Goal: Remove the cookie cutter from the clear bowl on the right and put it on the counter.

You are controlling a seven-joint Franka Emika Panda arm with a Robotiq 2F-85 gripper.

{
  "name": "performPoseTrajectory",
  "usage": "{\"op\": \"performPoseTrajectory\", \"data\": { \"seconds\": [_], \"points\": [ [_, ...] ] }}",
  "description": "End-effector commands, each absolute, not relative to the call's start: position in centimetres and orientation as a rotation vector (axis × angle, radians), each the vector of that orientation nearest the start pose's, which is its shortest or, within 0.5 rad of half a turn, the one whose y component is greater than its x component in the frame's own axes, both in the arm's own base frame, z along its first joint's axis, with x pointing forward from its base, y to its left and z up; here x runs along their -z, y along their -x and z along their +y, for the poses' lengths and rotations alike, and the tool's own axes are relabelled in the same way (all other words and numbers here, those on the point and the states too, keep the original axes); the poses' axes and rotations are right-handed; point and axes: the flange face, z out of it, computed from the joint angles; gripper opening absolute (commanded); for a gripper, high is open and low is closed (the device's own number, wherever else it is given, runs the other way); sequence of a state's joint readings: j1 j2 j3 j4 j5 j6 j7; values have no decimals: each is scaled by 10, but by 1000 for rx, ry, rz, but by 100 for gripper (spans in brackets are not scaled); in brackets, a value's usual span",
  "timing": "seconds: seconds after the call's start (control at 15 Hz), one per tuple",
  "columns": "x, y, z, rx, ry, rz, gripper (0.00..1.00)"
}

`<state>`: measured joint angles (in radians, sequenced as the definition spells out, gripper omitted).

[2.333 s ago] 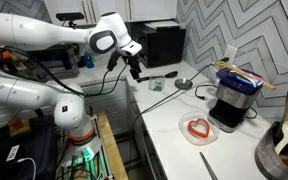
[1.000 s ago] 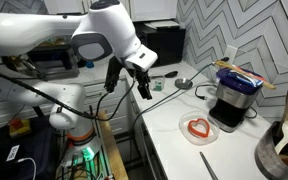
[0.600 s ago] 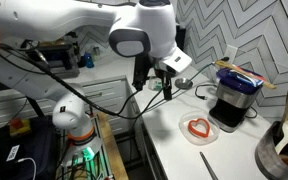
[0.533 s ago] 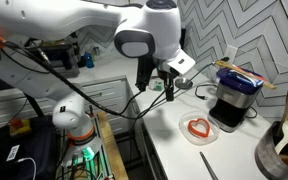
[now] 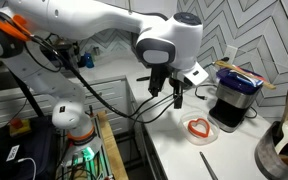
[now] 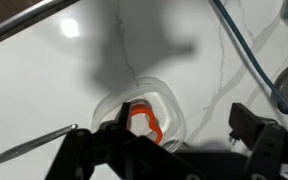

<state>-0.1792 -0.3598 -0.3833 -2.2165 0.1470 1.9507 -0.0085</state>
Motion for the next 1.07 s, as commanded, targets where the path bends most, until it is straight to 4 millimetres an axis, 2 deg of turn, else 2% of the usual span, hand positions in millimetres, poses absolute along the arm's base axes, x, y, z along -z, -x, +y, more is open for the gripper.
{"op": "performPoseTrajectory", "data": {
  "seconds": [0.0, 0.07, 0.27, 0.4, 0.6, 0.8, 1.0],
  "points": [
    [-509, -391, -263, 262, 2794, 841, 100],
    [-496, -395, -274, 312, 2869, 800, 100],
    [-467, -409, -291, 429, 2924, 768, 100],
    [-447, -420, -289, 427, 2943, 708, 100],
    [-423, -432, -277, 327, 3017, 553, 100],
    [-403, -438, -272, 258, 3050, 473, 100],
    [-389, -445, -270, 287, 3081, 418, 100]
  ]
}}
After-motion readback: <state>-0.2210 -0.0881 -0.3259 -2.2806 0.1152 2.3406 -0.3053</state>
